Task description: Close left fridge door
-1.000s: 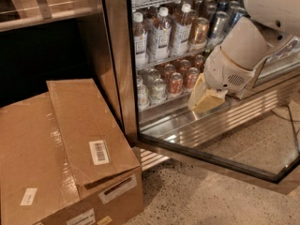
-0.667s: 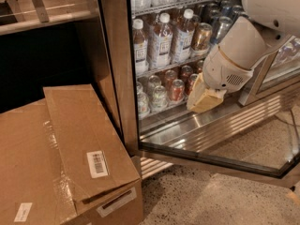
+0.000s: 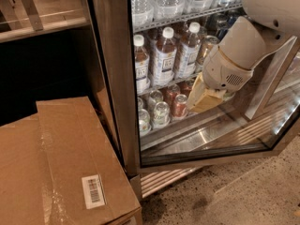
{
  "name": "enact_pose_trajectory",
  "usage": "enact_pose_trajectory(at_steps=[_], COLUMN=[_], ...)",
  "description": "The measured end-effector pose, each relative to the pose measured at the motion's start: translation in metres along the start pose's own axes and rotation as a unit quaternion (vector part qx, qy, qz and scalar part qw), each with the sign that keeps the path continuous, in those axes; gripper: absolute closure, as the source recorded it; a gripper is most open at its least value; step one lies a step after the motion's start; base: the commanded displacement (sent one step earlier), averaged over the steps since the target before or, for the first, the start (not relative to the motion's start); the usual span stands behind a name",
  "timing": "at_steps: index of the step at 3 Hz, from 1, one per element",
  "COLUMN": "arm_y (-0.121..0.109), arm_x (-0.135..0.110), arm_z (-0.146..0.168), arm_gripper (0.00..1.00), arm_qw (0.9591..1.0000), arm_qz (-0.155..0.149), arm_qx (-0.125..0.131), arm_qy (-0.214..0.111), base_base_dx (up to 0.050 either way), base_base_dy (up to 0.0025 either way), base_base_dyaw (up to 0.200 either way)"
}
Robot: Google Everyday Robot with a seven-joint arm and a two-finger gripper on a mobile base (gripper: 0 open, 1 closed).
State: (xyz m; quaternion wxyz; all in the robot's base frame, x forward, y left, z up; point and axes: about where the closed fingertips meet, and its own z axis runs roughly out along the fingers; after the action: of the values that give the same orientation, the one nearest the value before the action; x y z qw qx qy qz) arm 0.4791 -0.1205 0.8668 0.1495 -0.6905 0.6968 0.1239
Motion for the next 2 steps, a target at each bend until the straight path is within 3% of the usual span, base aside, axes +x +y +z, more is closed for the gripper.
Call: enact_pose_trajectory(at_steps=[1, 2], arm_y=[0.0000, 0.0000], arm_x=[0.0000, 0.0000], arm_z=[0.0000, 0.0000], arm_gripper=[1.00, 1.00], arm_qw=[1.0000, 1.0000], arm_qz=[0.000, 0.000], arm_qx=[0.000, 0.000], arm_qy=[0.000, 0.000], base_base_dx=[0.027, 0.040], base_base_dy=[-0.00229, 0.00236], base_base_dyaw=[-0.166, 0.121])
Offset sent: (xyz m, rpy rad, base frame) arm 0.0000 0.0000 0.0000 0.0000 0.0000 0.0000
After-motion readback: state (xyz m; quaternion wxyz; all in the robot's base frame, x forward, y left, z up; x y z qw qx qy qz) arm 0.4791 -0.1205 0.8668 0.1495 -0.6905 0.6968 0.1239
